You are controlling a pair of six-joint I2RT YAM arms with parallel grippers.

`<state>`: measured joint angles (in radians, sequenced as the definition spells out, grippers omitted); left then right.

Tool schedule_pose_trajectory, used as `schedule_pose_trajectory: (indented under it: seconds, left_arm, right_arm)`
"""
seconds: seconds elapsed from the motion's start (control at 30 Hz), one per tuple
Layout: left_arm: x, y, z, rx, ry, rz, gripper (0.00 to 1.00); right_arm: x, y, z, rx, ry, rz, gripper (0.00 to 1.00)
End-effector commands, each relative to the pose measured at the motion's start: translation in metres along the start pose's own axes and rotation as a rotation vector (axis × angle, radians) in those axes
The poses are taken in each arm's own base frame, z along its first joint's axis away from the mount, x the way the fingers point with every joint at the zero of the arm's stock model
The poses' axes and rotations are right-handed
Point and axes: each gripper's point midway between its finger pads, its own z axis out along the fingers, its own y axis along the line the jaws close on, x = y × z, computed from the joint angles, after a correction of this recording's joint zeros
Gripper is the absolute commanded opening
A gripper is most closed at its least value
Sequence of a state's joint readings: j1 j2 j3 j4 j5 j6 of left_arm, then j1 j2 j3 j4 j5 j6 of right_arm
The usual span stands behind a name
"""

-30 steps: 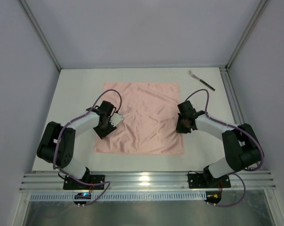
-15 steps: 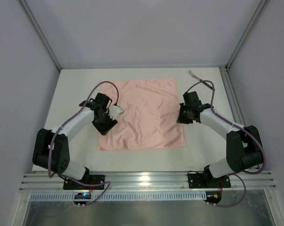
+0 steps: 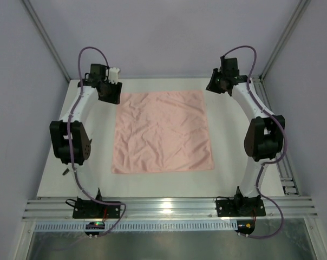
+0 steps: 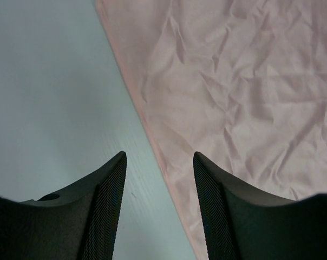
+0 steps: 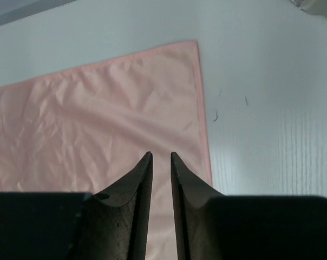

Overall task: Fold the napkin into a case and place the utensils inside
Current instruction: Flatten out the crumpled napkin at the center of the board, then pick up the flattened napkin from the center of the board.

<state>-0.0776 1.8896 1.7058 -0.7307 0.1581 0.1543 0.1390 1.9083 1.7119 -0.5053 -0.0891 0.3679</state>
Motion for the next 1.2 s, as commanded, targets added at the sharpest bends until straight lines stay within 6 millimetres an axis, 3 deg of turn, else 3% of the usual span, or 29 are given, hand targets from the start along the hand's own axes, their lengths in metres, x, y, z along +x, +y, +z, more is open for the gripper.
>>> schedule_pose_trajectory:
  seconds: [0.0, 0.03, 0.07, 0.1, 0.13, 0.17, 0.2, 0.23, 0.3, 0.33, 0.47, 0.63, 0.9, 0.97, 1.03, 1.17]
  left_arm:
    - [-0.032, 0.014, 0.026, -0.027, -0.043, -0.099, 0.55]
    - [-0.024, 0.019, 0.049, -0.036, -0.003, -0.115, 0.56]
    - [-0.029, 0.022, 0.056, -0.044, -0.006, -0.124, 0.56]
    - [-0.048, 0.032, 0.055, -0.059, -0.049, -0.132, 0.57]
    - [-0.042, 0.038, 0.076, -0.064, -0.024, -0.154, 0.57]
    - [-0.047, 0.043, 0.082, -0.07, -0.036, -0.198, 0.57]
    - [-0.065, 0.052, 0.078, -0.082, -0.083, -0.214, 0.58]
    - [-0.058, 0.057, 0.096, -0.09, -0.062, -0.23, 0.59]
    - [-0.062, 0.062, 0.106, -0.099, -0.07, -0.247, 0.6]
    - [-0.068, 0.063, 0.108, -0.099, -0.086, -0.247, 0.61]
    - [-0.049, 0.062, 0.141, -0.077, -0.042, -0.285, 0.62]
    - [-0.032, 0.054, 0.163, -0.016, 0.009, -0.34, 0.6]
    - [-0.021, 0.055, 0.178, 0.014, 0.029, -0.417, 0.52]
    - [-0.017, 0.053, 0.185, 0.027, 0.037, -0.427, 0.46]
    - [-0.016, 0.067, 0.183, 0.037, 0.024, -0.439, 0.35]
    - [-0.024, 0.062, 0.183, 0.094, -0.006, -0.417, 0.2]
  right_arm:
    - [-0.001, -0.016, 0.037, 0.051, 0.065, 0.008, 0.24]
    - [-0.004, -0.021, 0.045, 0.063, 0.063, 0.029, 0.24]
    - [-0.006, -0.025, 0.054, 0.073, 0.063, 0.044, 0.3]
    - [-0.009, -0.029, 0.071, 0.08, 0.056, 0.056, 0.31]
    - [-0.011, -0.03, 0.08, 0.084, 0.053, 0.082, 0.32]
    - [-0.012, -0.034, 0.088, 0.091, 0.051, 0.101, 0.34]
    - [-0.022, -0.032, 0.093, 0.085, 0.025, 0.116, 0.4]
    - [-0.011, -0.039, 0.111, 0.103, 0.048, 0.149, 0.44]
    - [-0.013, -0.043, 0.123, 0.115, 0.033, 0.182, 0.48]
    - [-0.002, -0.048, 0.137, 0.131, 0.055, 0.21, 0.48]
    - [0.014, -0.054, 0.155, 0.148, 0.09, 0.279, 0.49]
    - [0.023, -0.054, 0.166, 0.144, 0.104, 0.319, 0.49]
    - [0.029, -0.051, 0.175, 0.119, 0.12, 0.331, 0.46]
    - [0.031, -0.051, 0.177, 0.115, 0.122, 0.334, 0.43]
    - [0.029, -0.051, 0.179, 0.111, 0.119, 0.334, 0.36]
    - [0.029, -0.045, 0.182, 0.071, 0.122, 0.345, 0.3]
